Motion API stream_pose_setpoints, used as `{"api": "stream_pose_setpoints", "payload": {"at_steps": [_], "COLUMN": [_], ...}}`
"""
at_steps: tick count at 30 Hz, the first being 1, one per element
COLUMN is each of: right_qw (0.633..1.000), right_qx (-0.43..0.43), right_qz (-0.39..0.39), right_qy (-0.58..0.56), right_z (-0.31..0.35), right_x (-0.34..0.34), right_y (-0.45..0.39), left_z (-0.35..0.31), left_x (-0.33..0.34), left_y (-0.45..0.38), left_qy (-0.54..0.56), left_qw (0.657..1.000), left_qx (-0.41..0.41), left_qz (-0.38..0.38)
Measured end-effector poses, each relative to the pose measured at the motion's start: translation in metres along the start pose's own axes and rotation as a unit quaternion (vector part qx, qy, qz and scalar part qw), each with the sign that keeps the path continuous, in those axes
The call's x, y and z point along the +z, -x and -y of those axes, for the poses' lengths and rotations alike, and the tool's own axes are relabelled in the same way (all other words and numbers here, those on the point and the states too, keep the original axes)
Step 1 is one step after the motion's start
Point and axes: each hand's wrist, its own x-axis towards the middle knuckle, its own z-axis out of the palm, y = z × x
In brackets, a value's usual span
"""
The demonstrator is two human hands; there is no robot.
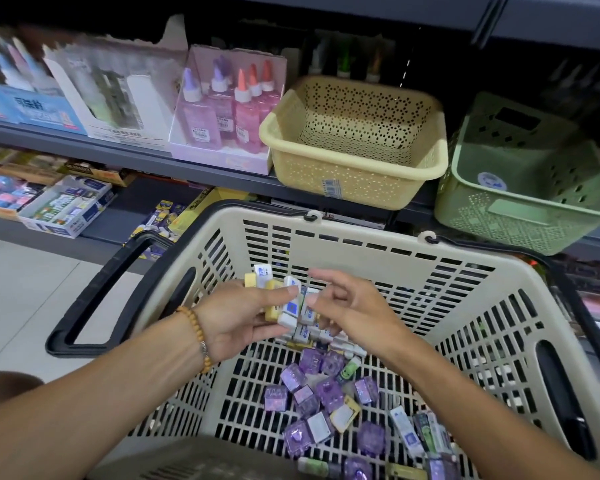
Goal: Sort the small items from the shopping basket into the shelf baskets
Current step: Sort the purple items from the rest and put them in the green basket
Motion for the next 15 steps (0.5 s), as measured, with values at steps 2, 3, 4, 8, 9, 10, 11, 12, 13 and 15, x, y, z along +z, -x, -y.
{"api": "stream_pose_setpoints", "payload": {"at_steps": [2,3,4,8,9,10,11,12,13,15], "right_qw": [1.0,1.0,1.0,0.984,0.982,0.982,0.982,0.98,0.977,0.973], "right_qx": [-0.007,-0.003,0.008,0.077,0.094,0.11,0.123,0.135,0.147,0.164], "right_qz": [0.023,0.02,0.012,-0.033,-0.065,-0.1,-0.127,-0.144,-0.156,-0.161], "right_qy": [-0.017,-0.014,-0.02,-0.158,-0.152,-0.114,-0.065,-0.026,-0.01,-0.008], "right_z": [0.004,0.004,0.003,-0.008,-0.013,-0.019,-0.026,-0.032,-0.037,-0.042], "right_x": [0.002,0.003,0.004,-0.007,-0.013,-0.019,-0.023,-0.024,-0.023,-0.017], "right_y": [0.001,0.0,0.0,-0.007,-0.009,-0.009,-0.009,-0.01,-0.011,-0.014], "left_z": [0.001,0.002,0.003,0.004,0.003,0.002,0.002,0.002,0.002,0.004], "left_x": [0.004,0.004,0.004,0.002,0.001,0.001,0.0,0.0,0.001,0.002], "left_y": [-0.001,-0.001,-0.002,-0.007,-0.008,-0.009,-0.009,-0.008,-0.008,-0.01], "left_qy": [-0.018,-0.027,-0.033,0.018,0.034,0.042,0.043,0.042,0.041,0.038], "left_qw": [0.999,0.999,0.998,0.999,0.999,0.999,0.999,0.998,0.998,0.998], "left_qx": [-0.002,-0.003,-0.005,-0.017,-0.021,-0.024,-0.028,-0.031,-0.033,-0.031], "left_qz": [0.027,0.037,0.045,0.04,0.028,0.02,0.017,0.02,0.024,0.027]}}
